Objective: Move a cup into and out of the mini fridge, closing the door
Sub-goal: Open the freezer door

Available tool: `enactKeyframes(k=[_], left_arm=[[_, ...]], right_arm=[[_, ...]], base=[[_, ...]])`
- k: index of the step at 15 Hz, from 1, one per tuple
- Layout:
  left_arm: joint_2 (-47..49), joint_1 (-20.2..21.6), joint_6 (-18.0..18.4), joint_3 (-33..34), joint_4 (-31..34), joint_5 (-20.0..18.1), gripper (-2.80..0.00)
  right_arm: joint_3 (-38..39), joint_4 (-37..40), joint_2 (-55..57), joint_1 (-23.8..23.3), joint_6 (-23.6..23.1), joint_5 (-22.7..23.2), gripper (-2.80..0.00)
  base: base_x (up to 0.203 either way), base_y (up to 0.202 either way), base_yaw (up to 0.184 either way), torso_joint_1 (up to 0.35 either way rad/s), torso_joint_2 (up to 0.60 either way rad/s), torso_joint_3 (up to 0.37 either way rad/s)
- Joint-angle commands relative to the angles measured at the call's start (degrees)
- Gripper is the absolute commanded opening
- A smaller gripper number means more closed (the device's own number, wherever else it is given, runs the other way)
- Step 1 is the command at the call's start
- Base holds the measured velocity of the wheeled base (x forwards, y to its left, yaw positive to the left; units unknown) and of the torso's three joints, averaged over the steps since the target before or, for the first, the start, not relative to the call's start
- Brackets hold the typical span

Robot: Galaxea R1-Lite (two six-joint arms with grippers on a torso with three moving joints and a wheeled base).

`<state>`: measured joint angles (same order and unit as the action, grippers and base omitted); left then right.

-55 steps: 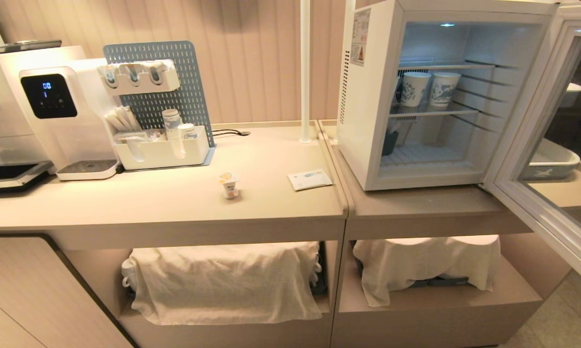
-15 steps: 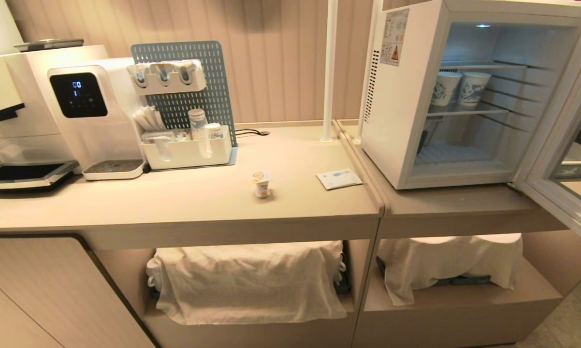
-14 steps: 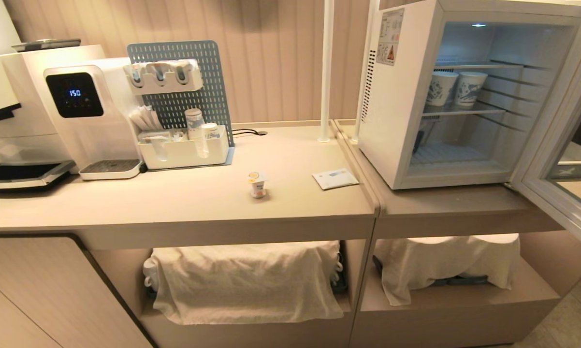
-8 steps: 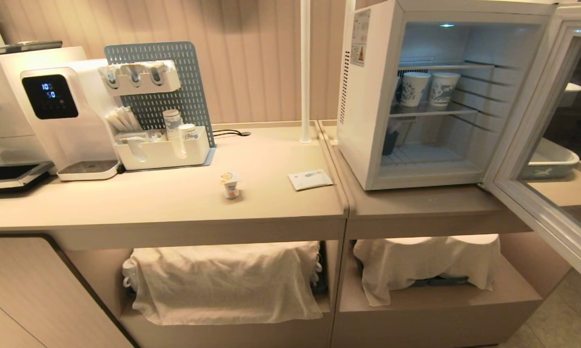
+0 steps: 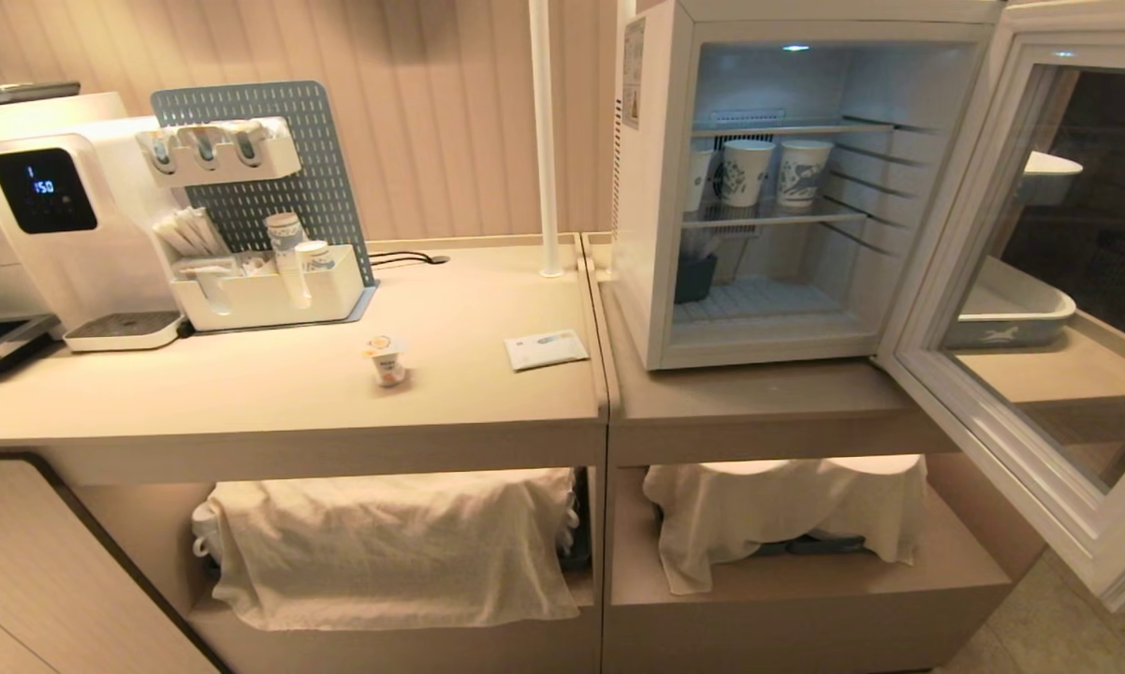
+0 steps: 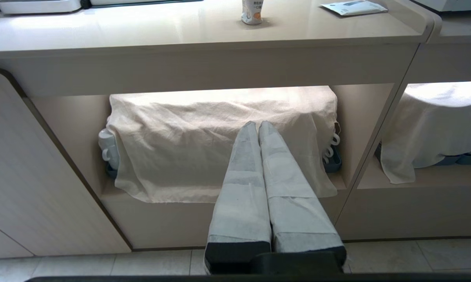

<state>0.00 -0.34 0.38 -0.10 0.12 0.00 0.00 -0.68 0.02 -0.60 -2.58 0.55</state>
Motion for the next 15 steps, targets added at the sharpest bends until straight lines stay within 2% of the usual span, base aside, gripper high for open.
enactKeyframes(k=[1, 5, 9, 12, 15], left_arm=[[0.00, 0.06, 0.04, 0.01, -0.03, 0.09, -2.80], [0.00, 0.02, 0.15, 0.01, 0.06, -0.04, -2.80], [0.00, -0.01, 0.16, -0.07, 0.06, 0.01, -2.80], [0.09, 0.03, 0.24, -0.08, 0.06, 0.09, -2.80], [0.09, -0.01, 2.17, -0.08, 0.06, -0.09, -2.80]], right_arm=[[0.53, -0.02, -0.11, -0.02, -0.05, -0.02, -2.80], [0.53, -0.02, -0.11, -0.02, 0.04, -0.02, -2.80], [0.53, -0.02, -0.11, -0.02, -0.05, 0.07, -2.80], [0.53, -0.02, -0.11, -0.02, -0.05, 0.03, -2.80], [0.53, -0.02, -0.11, -0.02, 0.04, 0.07, -2.80]], base=[[0.000, 0.000, 0.000, 0.000, 0.00, 0.000], [-0.024, 0.000, -0.001, 0.004, 0.00, 0.001], [-0.173, 0.000, 0.000, -0.001, 0.00, 0.003], [0.000, 0.000, 0.000, 0.000, 0.00, 0.000], [0.012, -0.018, -0.003, -0.001, 0.00, -0.001]])
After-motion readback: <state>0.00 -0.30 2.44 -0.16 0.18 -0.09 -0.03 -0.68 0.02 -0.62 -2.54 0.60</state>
